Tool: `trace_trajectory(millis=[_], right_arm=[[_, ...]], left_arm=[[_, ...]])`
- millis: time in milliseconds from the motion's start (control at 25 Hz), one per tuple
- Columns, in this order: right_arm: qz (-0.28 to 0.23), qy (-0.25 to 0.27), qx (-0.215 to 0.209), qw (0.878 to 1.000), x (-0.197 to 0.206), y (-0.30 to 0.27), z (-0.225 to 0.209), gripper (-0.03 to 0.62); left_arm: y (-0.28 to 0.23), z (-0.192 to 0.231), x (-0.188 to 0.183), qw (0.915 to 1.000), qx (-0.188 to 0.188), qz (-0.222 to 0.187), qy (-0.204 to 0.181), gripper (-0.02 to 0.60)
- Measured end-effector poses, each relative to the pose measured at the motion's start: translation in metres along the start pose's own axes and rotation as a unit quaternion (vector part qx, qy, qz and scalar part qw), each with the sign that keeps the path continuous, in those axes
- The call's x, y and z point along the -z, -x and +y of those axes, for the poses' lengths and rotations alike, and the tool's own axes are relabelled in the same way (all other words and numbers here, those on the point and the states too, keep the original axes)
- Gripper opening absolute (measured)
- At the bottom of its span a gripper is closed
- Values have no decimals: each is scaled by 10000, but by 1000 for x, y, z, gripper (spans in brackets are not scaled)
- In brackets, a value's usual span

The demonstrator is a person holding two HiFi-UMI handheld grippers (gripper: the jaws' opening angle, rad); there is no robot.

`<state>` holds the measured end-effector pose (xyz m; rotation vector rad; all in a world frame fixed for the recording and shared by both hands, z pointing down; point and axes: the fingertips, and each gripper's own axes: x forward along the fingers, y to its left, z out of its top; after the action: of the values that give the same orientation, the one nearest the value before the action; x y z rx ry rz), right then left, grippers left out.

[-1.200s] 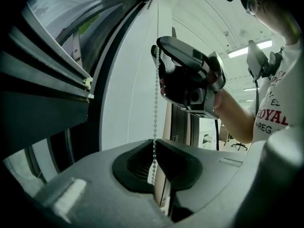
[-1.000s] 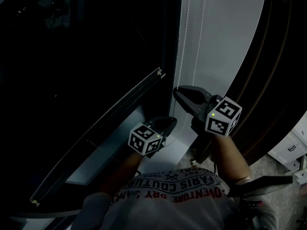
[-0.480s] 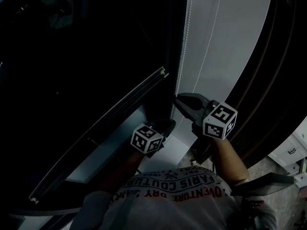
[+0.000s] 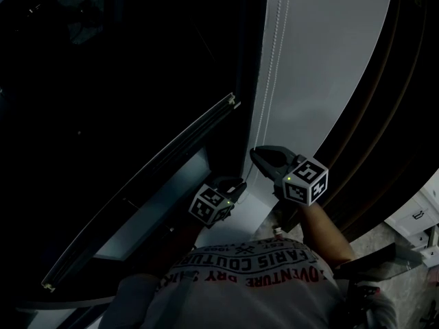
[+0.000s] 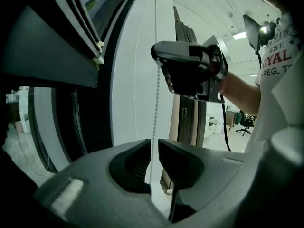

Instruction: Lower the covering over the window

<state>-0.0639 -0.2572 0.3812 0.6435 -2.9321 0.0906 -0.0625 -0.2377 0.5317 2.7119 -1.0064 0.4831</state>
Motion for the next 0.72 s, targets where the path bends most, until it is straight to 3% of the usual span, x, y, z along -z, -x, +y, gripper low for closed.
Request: trace_trajectory(millis=[160, 360, 520, 720], right_arm=[[142, 21, 108, 9998, 17, 2, -3, 2], [652, 48, 104, 9978, 60, -2, 0, 2], [486, -541, 50, 9973, 77, 0, -4, 1], [447, -529, 194, 9974, 78, 10, -15, 0]], left_arm=[[7, 2, -18, 9996, 22, -285, 14, 61], [22, 1, -72, 9963, 114, -840, 125, 61], [28, 2, -100, 9950, 191, -977, 45, 60], [41, 2, -140, 9896, 268, -1412, 88, 60]])
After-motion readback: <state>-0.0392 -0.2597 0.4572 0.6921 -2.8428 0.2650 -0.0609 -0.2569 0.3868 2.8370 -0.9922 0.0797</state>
